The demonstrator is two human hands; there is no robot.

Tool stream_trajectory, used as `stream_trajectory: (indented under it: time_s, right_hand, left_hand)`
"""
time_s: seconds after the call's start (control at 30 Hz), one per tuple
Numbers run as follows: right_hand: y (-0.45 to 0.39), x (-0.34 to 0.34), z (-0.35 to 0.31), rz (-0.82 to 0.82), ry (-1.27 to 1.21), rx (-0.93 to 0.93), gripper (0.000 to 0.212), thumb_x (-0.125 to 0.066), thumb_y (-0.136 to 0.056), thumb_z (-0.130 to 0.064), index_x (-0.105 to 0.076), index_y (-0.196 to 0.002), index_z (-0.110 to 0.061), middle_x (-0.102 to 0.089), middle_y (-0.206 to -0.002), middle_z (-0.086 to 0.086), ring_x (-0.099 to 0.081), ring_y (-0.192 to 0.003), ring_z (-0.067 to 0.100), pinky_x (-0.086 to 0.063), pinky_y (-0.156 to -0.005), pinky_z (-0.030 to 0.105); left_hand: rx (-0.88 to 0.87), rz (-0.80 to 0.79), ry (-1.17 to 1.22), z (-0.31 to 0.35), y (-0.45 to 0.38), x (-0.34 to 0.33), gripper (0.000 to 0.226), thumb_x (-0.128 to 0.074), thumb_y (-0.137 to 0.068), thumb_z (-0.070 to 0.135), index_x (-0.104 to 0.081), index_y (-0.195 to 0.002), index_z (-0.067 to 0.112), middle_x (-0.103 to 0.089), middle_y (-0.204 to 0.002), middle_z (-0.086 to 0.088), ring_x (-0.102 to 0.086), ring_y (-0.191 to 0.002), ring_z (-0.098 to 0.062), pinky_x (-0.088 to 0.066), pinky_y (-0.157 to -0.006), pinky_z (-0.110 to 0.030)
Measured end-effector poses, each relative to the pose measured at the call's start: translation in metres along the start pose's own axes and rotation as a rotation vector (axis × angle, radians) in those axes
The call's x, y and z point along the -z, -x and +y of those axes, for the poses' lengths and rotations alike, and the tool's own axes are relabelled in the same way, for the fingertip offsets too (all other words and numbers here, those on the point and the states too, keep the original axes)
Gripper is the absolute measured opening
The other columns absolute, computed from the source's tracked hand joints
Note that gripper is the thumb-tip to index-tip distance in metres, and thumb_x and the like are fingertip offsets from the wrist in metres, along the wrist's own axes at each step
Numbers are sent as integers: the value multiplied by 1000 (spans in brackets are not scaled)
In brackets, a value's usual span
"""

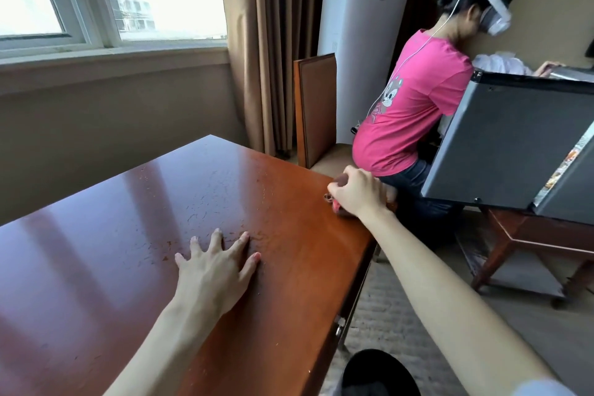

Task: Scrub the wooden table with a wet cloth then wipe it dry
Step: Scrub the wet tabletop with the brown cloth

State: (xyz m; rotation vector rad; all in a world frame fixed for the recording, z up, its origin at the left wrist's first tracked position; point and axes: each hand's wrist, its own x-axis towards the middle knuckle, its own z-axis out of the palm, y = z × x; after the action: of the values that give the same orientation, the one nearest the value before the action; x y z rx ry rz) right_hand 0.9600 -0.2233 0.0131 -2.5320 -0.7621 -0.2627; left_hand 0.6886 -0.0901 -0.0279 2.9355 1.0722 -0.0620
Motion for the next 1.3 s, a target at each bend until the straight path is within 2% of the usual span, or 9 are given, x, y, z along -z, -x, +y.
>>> stream_trajectory:
  time_s: [0.1, 0.23, 0.33, 0.5, 0.7, 0.77, 0.9, 1.1, 1.3]
  right_hand:
    - [-14, -3, -1, 28, 21, -79, 30, -61, -79, -48, -63, -94, -22, -69, -104, 8, -65, -101, 35, -48, -83, 39]
    - [58, 7, -18, -61, -32, 174, 22, -61, -77, -51, -56, -83, -30, -57, -85, -10, -57, -79, 19, -44, -69, 31]
    - [64, 11, -8, -95, -41, 253, 21, -64, -76, -51, -61, -85, -33, -62, -86, -11, -60, -79, 15, -44, -66, 28]
    - [5, -1, -15, 71, 18, -114, 35, -62, -84, -44, -64, -105, -15, -68, -112, 13, -63, -107, 38, -47, -85, 41]
    - [119, 6, -64, -152, -106, 343, 24, -59, -78, -52, -59, -86, -30, -60, -89, -11, -61, -84, 17, -49, -71, 31]
    - [118, 6, -65, -137, -127, 350, 26, -59, -77, -53, -63, -89, -30, -63, -90, -11, -64, -86, 17, -54, -73, 32]
    - [115, 6, -84, 23, -112, 72, 20, -60, -80, -48, -64, -89, -30, -67, -98, 0, -66, -96, 28, -55, -84, 41]
    - [256, 25, -128, -195, -178, 513, 28, -58, -74, -53, -58, -86, -28, -58, -86, -7, -62, -89, 22, -49, -74, 34]
    - [228, 23, -138, -32, -84, 209, 35, -59, -81, -47, -66, -102, -21, -67, -104, 8, -65, -102, 34, -53, -87, 43]
  left_hand:
    - [2, -9, -7, 0, -2, 0, 66, -12, -94, 74, -10, -156, 51, -20, -164, -3, -22, -147, -43, -31, -113, -60]
    - [7, -8, -15, 3, 0, 0, 66, -11, -94, 74, -9, -156, 52, -20, -164, -4, -22, -147, -44, -31, -113, -60]
    - [5, 0, -17, 2, 0, -1, 65, -11, -95, 73, -8, -157, 50, -19, -164, -5, -22, -147, -44, -31, -113, -62]
    - [3, -10, 11, 1, 1, 1, 65, -13, -96, 72, -11, -157, 50, -19, -165, -6, -21, -147, -45, -29, -113, -64]
    - [-36, -40, 64, -5, -2, 9, 63, -20, -96, 72, -19, -155, 50, -33, -155, -4, -32, -140, -40, -34, -110, -59]
    - [-115, -38, 148, -19, 2, 18, 59, -26, -97, 68, -26, -153, 50, -43, -148, -3, -40, -136, -33, -38, -110, -51]
    - [-171, 29, 164, -57, 53, 25, 52, -31, -101, 60, -37, -151, 45, -37, -157, 0, -33, -146, -24, -32, -118, -40]
    - [-41, 51, 192, -96, 148, 26, 51, -34, -99, 63, -37, -148, 49, -36, -154, 11, -37, -143, -14, -41, -107, -37]
    - [82, -24, 157, -112, 231, 27, 63, -29, -96, 70, -23, -155, 48, -24, -163, 6, -24, -150, -18, -37, -112, -43]
